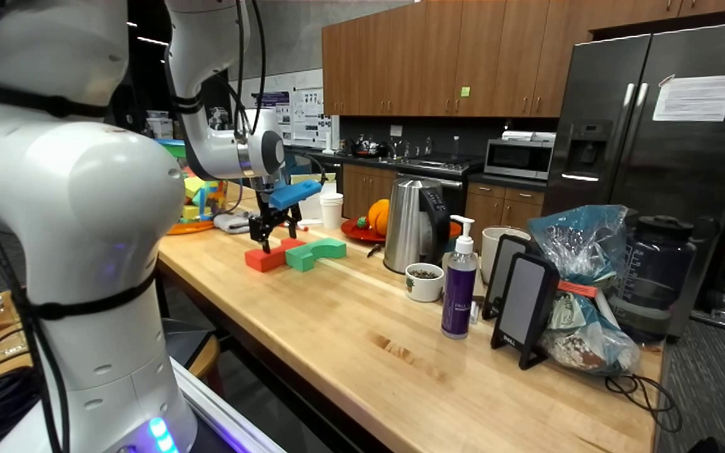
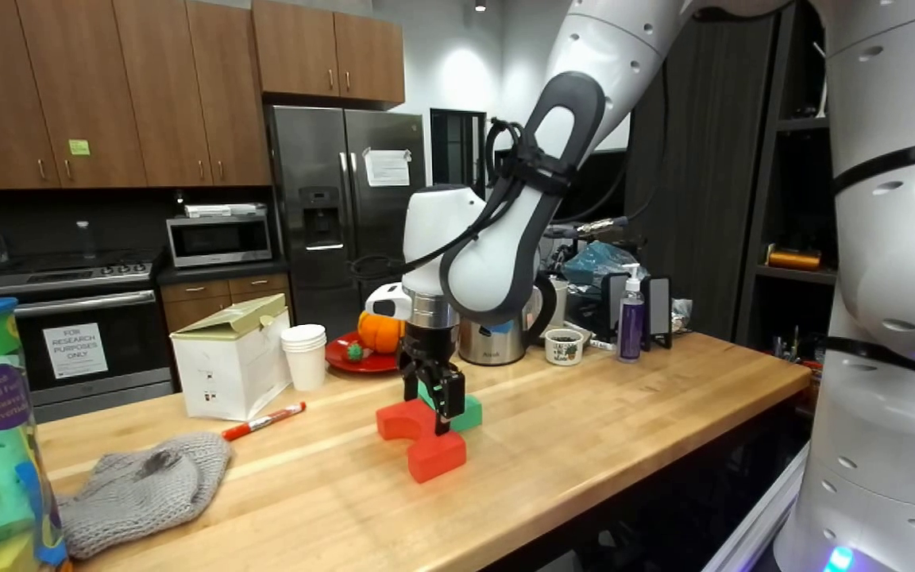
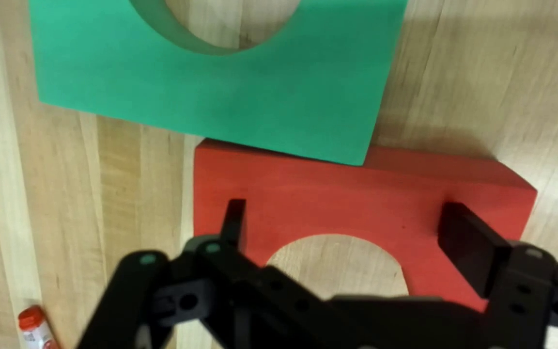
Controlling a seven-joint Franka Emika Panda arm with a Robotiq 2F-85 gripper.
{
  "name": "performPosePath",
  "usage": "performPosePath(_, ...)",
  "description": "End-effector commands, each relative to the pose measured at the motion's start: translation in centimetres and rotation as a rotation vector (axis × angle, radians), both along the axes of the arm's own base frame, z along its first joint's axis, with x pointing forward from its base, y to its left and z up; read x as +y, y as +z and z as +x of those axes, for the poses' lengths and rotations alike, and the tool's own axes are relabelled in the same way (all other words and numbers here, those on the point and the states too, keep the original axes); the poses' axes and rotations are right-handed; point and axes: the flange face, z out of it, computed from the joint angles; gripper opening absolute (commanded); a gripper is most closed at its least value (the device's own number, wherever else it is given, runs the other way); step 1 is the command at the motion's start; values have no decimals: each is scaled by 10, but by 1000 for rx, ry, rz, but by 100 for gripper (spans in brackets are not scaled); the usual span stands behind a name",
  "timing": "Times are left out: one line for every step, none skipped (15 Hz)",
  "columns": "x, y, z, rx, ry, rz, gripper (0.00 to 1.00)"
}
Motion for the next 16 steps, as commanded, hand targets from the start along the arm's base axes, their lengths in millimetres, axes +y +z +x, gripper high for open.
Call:
performPosePath(2, -3, 9, 4, -11, -4, 100)
performPosePath(2, -3, 10, 4, -12, -3, 100)
performPosePath(2, -3, 11, 4, -13, -3, 100)
performPosePath(3, -3, 11, 5, -13, -3, 100)
performPosePath(3, -2, 12, 5, -13, -3, 100)
performPosePath(3, -2, 12, 7, -12, -3, 100)
performPosePath(4, -3, 12, 16, -10, -2, 100)
performPosePath(5, -4, 12, 29, -7, -5, 100)
performPosePath(6, -5, 12, 40, -6, -10, 100)
performPosePath(7, -6, 11, 61, -1, -19, 100)
performPosePath(9, -7, 9, 83, 4, -32, 100)
performPosePath(12, -9, 7, 105, 10, -45, 100)
performPosePath(14, -10, 4, 122, 20, -55, 100)
performPosePath(17, -11, 2, 135, 30, -63, 100)
performPosePath(19, -12, 0, 144, 39, -70, 100)
performPosePath(22, -13, -2, 152, 48, -77, 100)
